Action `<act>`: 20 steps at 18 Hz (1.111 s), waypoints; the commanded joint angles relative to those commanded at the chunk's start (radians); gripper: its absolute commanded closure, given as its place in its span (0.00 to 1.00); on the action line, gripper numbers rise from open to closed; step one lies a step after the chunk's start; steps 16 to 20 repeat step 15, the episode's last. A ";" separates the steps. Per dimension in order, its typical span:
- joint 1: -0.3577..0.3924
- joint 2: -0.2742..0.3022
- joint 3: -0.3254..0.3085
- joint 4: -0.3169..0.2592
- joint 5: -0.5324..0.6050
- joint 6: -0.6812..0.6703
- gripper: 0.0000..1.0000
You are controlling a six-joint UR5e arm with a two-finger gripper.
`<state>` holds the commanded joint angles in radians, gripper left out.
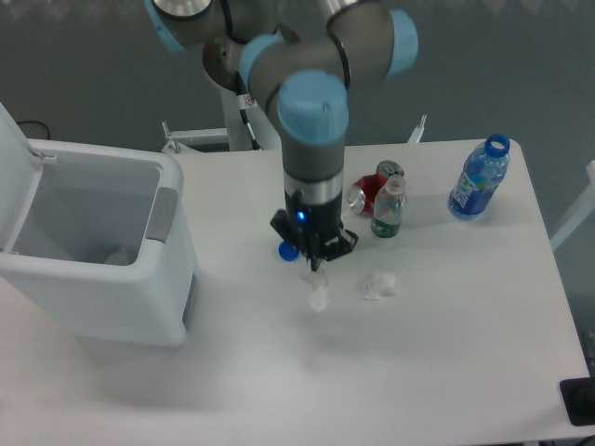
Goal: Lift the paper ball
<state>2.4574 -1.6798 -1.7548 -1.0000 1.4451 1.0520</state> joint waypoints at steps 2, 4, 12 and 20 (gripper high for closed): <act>0.000 0.020 0.000 -0.026 -0.002 0.028 1.00; 0.002 0.029 0.000 -0.035 -0.002 0.061 1.00; 0.003 0.034 -0.002 -0.060 0.000 0.077 1.00; 0.006 0.034 0.000 -0.060 0.000 0.077 1.00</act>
